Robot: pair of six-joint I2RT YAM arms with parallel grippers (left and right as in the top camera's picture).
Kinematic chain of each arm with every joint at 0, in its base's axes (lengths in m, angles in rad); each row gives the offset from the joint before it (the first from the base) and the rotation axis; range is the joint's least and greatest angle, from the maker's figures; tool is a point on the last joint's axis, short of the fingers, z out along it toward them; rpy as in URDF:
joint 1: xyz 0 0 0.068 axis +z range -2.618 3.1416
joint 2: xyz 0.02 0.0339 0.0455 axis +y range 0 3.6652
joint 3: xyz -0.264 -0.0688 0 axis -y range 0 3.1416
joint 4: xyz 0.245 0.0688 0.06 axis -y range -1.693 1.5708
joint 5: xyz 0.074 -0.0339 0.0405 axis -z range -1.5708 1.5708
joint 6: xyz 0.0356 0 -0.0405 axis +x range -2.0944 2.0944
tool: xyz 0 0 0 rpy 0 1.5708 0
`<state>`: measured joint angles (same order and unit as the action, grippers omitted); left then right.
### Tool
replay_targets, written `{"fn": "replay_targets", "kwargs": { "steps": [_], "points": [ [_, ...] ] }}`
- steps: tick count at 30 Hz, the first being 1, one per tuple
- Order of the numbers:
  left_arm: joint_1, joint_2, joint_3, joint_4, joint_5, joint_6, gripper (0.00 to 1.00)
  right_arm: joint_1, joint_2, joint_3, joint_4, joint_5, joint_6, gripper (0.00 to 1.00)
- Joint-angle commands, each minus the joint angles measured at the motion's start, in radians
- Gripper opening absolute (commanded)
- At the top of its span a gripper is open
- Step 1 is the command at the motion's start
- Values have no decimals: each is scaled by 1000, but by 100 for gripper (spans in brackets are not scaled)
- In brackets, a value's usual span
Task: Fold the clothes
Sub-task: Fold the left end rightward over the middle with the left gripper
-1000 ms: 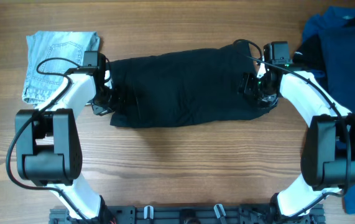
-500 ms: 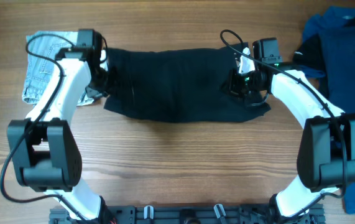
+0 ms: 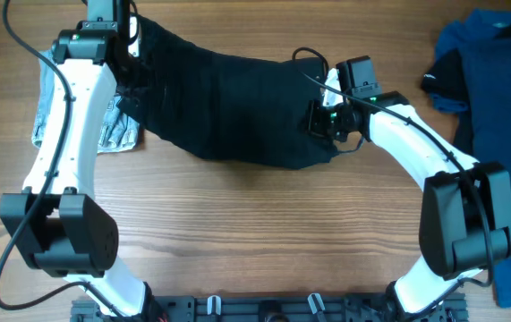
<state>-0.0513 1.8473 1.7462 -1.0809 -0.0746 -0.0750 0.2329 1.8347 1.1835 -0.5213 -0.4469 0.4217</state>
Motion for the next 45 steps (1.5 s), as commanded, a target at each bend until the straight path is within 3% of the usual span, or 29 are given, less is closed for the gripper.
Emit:
{"fn": "replay_targets", "kwargs": {
  "steps": [1,4,14,22,38,45],
  "points": [
    [-47,-30,43,14,-98,27,4,-27,7,-8,-101,335,-53,9],
    [-116,-30,55,41,-103,27,4,-64,7,-8,-171,478,-52,15],
    [-305,-29,55,60,-101,15,4,-192,7,-8,-222,533,-56,26],
    [-387,-18,55,105,-75,-12,4,-201,7,-8,-223,533,-56,27],
    [-550,167,55,210,-45,-120,6,-201,7,-8,-224,526,-51,34],
    [-576,201,55,285,90,-151,20,-201,7,-8,-224,525,-51,35]
  ]
}}
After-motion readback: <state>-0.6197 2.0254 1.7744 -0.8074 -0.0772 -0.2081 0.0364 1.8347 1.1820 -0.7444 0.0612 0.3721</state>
